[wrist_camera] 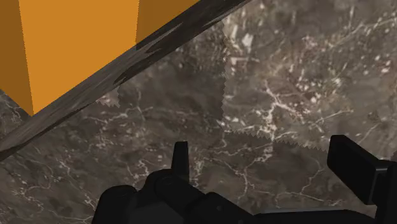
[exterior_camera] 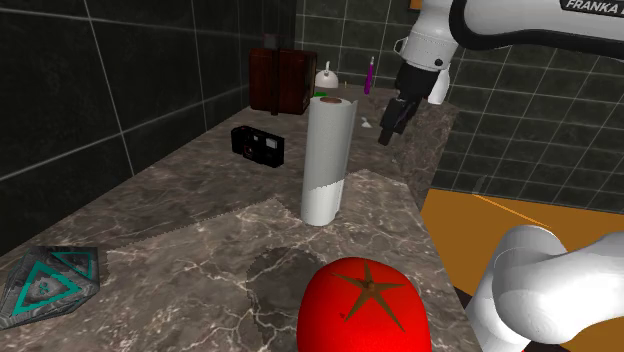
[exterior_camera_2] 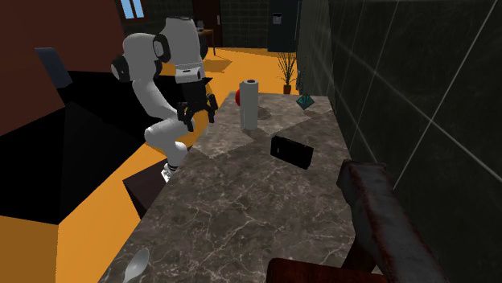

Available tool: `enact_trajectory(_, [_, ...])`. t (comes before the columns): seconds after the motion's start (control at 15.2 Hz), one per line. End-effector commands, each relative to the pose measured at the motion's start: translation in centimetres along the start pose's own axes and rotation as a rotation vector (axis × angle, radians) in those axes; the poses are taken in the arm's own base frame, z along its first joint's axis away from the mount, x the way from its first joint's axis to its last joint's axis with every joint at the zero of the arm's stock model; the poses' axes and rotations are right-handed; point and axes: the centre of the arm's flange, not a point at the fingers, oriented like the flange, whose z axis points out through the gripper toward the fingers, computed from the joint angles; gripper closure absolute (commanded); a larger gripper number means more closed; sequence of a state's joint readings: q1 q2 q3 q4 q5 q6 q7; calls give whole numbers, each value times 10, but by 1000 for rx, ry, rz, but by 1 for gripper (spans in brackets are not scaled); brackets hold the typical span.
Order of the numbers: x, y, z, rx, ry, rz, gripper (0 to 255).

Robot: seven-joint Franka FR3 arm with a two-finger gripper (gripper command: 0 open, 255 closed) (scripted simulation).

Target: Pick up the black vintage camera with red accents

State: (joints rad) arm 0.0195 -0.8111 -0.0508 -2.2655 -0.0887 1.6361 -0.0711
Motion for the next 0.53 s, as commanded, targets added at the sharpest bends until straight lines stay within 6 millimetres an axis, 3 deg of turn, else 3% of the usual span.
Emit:
enact_trajectory(0.0, [0,0,0,0,0,0,0])
enact_trajectory(0.46, [87,-37,16,39,-45,-13,0])
